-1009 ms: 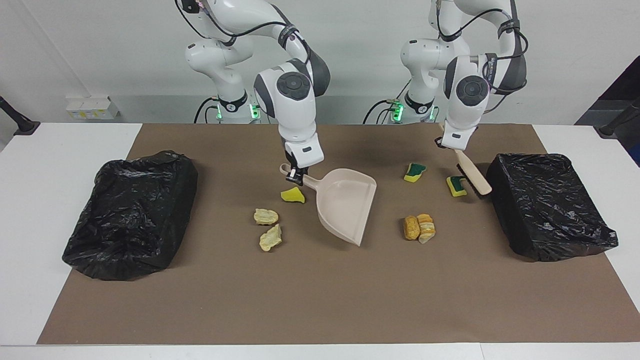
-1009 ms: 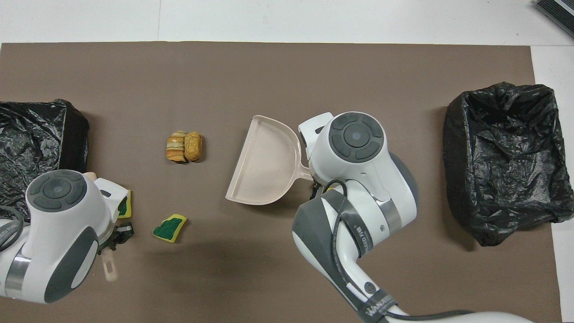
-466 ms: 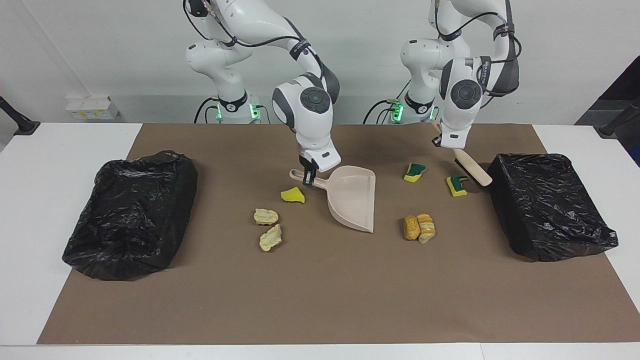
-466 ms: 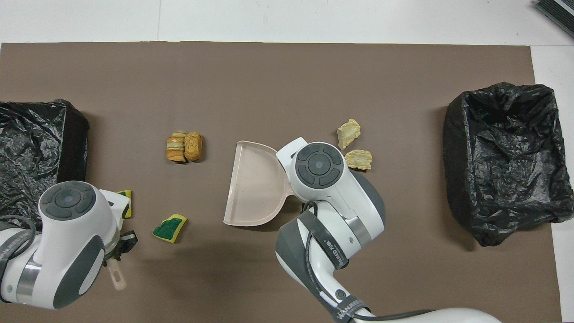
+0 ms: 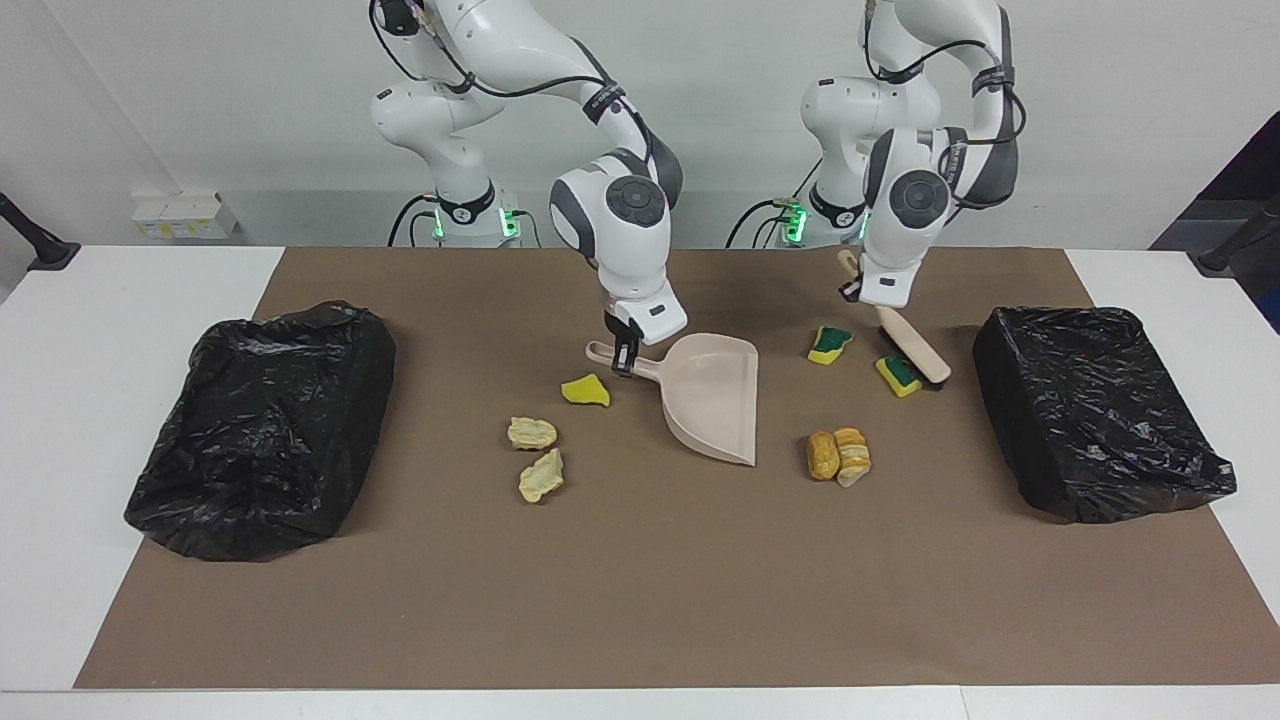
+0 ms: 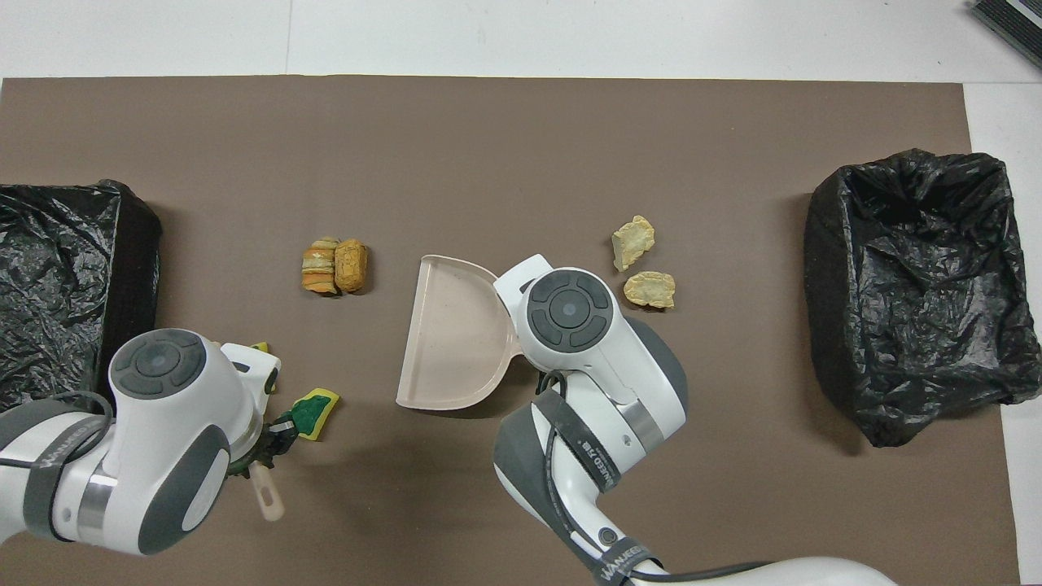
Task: Sweep and dump trash in bin
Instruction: 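Lower the dustpan while the left gripper sweeps sponges into it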
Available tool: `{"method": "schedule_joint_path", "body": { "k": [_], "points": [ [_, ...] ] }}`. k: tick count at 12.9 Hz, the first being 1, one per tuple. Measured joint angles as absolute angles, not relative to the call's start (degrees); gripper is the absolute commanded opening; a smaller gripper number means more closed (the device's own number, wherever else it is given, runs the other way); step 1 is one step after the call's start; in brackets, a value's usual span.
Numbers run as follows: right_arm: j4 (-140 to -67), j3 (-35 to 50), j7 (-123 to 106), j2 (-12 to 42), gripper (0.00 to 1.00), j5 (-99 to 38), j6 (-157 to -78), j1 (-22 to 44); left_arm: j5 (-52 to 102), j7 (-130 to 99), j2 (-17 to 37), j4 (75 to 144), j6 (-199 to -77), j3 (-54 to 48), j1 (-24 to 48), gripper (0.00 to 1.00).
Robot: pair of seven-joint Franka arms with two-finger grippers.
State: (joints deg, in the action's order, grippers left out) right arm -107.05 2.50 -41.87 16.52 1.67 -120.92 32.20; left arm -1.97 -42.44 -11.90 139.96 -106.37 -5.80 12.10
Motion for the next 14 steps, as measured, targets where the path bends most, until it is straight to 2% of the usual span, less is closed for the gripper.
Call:
{"method": "schedule_joint_path", "body": {
  "k": [4, 10, 14],
  "points": [
    [-107.1, 2.5, -39.4, 16.5, 0.0, 1.7, -120.9, 32.7, 5.1, -43.1, -11.7, 139.9, -108.8, -6.0, 18.0, 0.0],
    [-107.1, 2.5, -38.8, 16.5, 0.0, 1.7, -120.9, 32.9, 12.6, -43.3, -8.5, 138.1, -119.2, -6.0, 20.0, 0.0],
    [-107.1, 2.5, -38.8, 16.5, 0.0, 1.7, -120.9, 32.9, 13.5, -42.6, -7.4, 137.1, -123.2, -6.0, 26.0, 0.0]
  ]
}}
